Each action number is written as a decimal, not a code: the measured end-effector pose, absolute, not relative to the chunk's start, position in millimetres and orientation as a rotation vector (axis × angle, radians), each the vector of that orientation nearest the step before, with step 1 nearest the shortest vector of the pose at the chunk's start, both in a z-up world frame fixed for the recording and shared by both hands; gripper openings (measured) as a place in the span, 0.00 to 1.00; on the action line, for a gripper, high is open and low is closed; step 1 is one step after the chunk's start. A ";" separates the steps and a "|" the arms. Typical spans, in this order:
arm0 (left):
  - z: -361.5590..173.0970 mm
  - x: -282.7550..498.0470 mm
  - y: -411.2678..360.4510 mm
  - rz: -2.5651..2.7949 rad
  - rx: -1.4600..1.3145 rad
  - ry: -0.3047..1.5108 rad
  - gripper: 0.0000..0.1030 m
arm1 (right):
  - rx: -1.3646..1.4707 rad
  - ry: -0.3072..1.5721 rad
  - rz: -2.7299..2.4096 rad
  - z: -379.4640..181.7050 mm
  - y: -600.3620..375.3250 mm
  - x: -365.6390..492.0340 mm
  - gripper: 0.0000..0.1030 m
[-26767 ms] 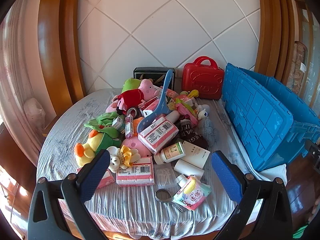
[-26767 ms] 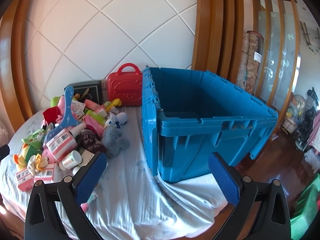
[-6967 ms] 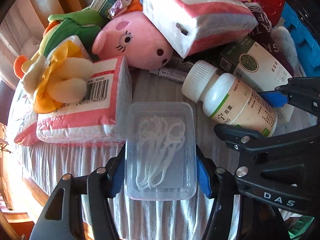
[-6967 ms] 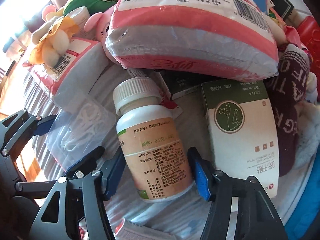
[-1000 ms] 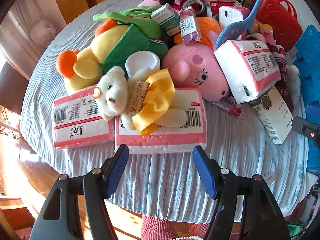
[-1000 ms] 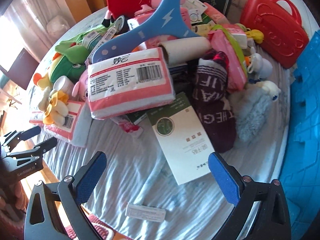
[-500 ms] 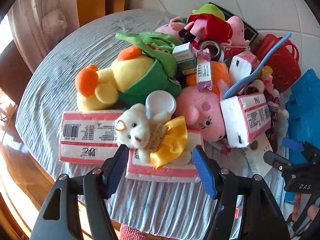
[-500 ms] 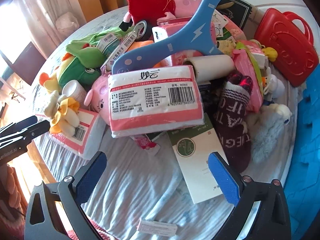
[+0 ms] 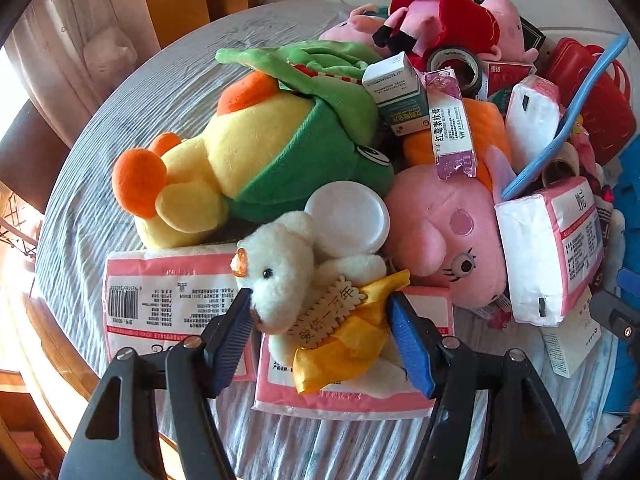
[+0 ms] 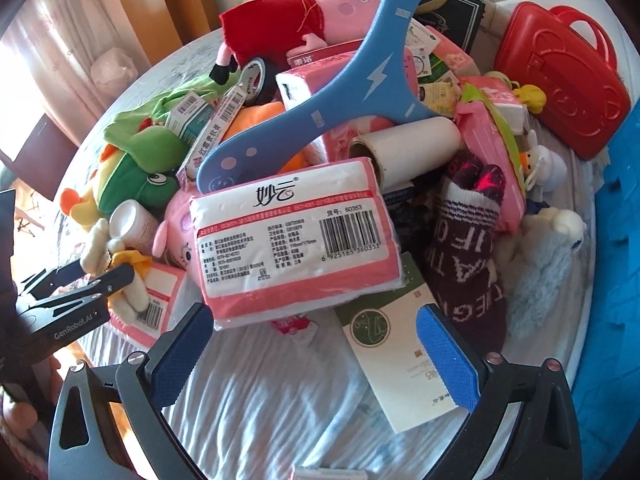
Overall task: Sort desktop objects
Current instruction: 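Grasp the white teddy bear with the left tool while the right tool grasps the blue hanger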
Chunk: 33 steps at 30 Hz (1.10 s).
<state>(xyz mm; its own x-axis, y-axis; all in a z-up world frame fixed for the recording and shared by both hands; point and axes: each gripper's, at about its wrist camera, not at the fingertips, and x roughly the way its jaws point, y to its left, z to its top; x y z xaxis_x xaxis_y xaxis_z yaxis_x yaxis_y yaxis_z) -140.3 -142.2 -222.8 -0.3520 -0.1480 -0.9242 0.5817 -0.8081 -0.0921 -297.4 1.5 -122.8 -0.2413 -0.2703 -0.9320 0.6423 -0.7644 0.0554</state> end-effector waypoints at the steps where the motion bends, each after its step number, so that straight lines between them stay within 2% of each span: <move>1: -220.6 -139.8 -141.2 -2.200 1.427 0.563 0.55 | 1.443 0.452 -2.048 -123.7 3.4 -299.8 1.00; 4: -205.4 -136.7 -132.9 -2.256 1.390 0.546 0.34 | 1.461 0.430 -2.063 -124.6 10.4 -304.8 1.00; 6: -189.3 -138.0 -126.5 -2.307 1.349 0.522 0.29 | 1.467 0.416 -2.069 -124.1 14.0 -308.0 1.00; 19: -119.0 -179.3 -126.0 -2.509 1.126 0.381 0.29 | 1.378 0.244 -2.121 -94.4 7.7 -321.6 0.99; 20: -117.8 -185.0 -125.4 -2.529 1.119 0.366 0.29 | 1.363 0.226 -2.134 -90.2 6.1 -323.4 0.94; 23: -119.8 -202.8 -121.6 -2.598 1.111 0.328 0.29 | 1.347 0.180 -2.168 -82.5 -1.1 -335.3 0.65; 24: -121.5 -210.2 -120.4 -2.614 1.113 0.314 0.29 | 1.353 0.158 -2.174 -82.5 -3.3 -340.9 0.60; 33: -146.7 -279.0 -121.9 -2.712 1.215 0.217 0.29 | 1.410 0.000 -2.247 -105.6 -25.2 -392.1 0.60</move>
